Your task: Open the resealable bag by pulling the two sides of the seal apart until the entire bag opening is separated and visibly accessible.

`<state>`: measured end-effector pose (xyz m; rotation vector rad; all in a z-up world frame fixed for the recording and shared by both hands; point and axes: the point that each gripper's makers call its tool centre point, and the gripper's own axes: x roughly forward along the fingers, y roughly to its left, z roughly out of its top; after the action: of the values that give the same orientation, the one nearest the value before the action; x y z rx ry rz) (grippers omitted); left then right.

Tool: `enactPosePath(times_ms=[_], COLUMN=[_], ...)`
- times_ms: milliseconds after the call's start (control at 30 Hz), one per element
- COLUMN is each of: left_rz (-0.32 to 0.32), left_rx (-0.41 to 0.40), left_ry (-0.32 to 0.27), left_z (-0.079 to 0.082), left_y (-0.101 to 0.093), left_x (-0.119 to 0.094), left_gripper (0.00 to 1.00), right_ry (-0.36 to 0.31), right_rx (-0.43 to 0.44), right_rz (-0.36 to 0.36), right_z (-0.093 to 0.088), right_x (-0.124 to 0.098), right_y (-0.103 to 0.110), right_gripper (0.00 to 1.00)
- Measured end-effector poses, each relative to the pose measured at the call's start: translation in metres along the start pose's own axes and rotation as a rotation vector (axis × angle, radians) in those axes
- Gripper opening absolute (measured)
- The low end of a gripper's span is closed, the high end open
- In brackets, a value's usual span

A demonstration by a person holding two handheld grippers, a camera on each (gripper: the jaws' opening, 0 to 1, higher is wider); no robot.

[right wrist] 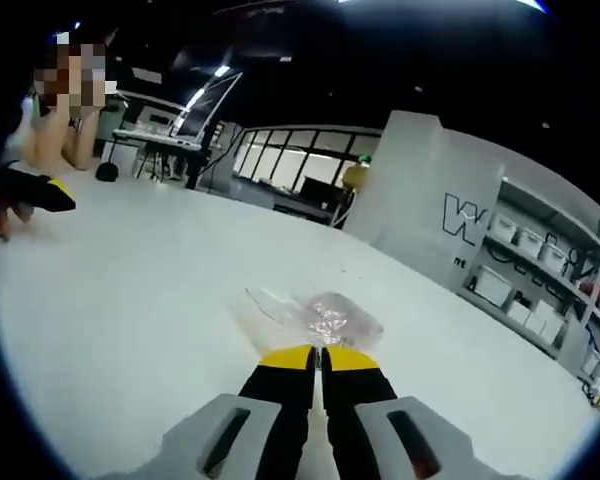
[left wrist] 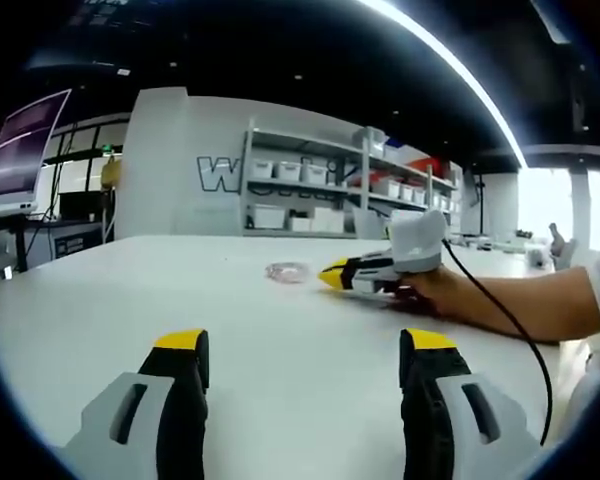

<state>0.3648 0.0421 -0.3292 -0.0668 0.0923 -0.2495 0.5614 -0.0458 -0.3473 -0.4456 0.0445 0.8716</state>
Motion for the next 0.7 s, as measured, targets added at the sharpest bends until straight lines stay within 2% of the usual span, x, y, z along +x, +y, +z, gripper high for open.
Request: enactPosePath(times_ms=[267,400,567,700], left_rz=[0.000,0.003,0.004,0.005], left_rx=[0.001,0.002,0.000,-0.001], left_ry=[0.001,0.001,0.003,0.003], left_z=[0.000,0.000,0.000,0.000], left_y=[0.000,0.000,0.000,0.000], left_x=[0.000,0.000,0.001,0.001], left_gripper=[0.78,0.78,0.77,0.77], right_ry=[-0.034,-0.048,-0.064,-0.067], right_rx=[0.085,0.153,0.261,0.300], right_rz=[-0.006,-0.014,-0.007,-0.005], right_z=[0.006,0.009,0.014,0.016], right_x=[0.002,0.004,0.006,0.013], right_y=[-0.007,-0.014,-0.014,-0.021], right_gripper=[0.00,0.00,0.00,0.00])
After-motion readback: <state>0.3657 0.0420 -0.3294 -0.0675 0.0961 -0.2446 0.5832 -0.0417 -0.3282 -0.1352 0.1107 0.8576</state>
